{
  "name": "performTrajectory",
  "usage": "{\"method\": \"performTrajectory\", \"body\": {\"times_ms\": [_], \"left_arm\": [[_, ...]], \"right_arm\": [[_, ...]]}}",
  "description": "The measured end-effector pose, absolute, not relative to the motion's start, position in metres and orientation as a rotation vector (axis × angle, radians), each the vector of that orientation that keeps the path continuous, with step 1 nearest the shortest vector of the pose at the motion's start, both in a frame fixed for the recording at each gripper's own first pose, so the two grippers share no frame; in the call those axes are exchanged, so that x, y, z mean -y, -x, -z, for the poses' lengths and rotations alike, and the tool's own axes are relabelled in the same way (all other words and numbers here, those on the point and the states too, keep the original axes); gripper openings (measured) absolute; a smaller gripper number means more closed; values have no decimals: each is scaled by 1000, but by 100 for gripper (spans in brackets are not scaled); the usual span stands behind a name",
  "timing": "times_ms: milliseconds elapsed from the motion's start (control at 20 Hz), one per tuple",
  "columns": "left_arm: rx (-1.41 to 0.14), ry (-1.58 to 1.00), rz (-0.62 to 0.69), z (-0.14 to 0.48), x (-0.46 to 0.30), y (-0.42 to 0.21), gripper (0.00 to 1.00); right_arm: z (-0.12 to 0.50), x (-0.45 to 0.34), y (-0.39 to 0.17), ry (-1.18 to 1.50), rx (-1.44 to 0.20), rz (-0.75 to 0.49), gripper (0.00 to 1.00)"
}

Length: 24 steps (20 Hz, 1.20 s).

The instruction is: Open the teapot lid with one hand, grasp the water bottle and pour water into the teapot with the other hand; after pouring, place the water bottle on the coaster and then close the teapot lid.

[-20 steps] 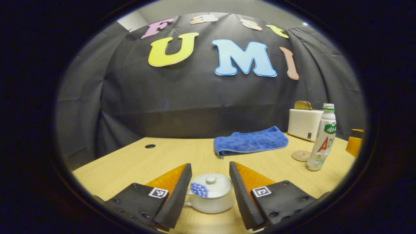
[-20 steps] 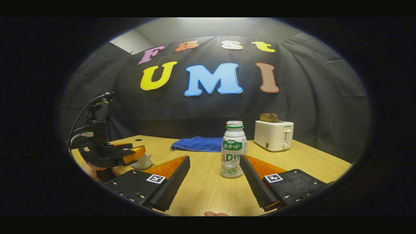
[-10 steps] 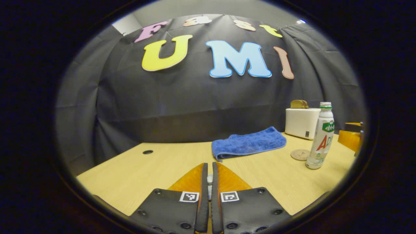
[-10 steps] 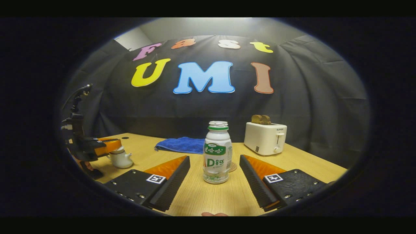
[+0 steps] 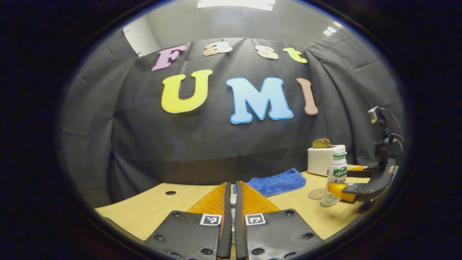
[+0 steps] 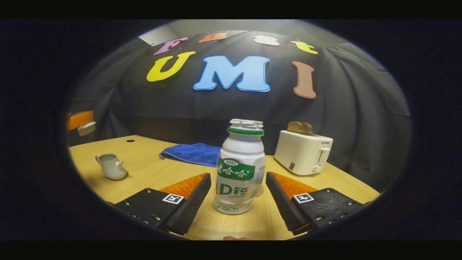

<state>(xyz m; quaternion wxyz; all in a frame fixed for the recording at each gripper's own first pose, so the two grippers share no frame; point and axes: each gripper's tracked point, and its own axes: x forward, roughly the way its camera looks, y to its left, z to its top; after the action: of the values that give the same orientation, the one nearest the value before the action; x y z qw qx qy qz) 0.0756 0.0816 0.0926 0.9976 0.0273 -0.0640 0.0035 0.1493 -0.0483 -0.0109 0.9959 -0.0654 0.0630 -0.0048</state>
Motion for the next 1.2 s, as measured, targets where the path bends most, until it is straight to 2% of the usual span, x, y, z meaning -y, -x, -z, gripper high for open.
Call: {"method": "performTrajectory", "body": {"times_ms": [200,250,300,600,700,750,850,1200], "left_arm": [[143,-42,-11,-100,-82,-59,14],[148,-39,-15,-102,-84,-53,14],[152,-41,-20,-102,-86,-48,14],[134,-38,-36,-94,-97,-15,14],[136,-30,-38,-92,-101,3,14],[136,-25,-40,-91,-102,15,10],[136,-1,-26,-84,-100,43,14],[174,-70,1,-76,-100,117,14]], "right_arm": [[9,51,-167,59,-125,11,94],[12,54,-170,53,-129,26,70],[10,54,-173,56,-127,24,77],[0,35,-161,201,-145,3,75],[-8,17,-151,320,-150,-25,75],[-10,5,-147,397,-153,-40,75],[-13,-16,-143,555,-149,-64,75],[5,-90,-146,963,-139,-171,75]]}}
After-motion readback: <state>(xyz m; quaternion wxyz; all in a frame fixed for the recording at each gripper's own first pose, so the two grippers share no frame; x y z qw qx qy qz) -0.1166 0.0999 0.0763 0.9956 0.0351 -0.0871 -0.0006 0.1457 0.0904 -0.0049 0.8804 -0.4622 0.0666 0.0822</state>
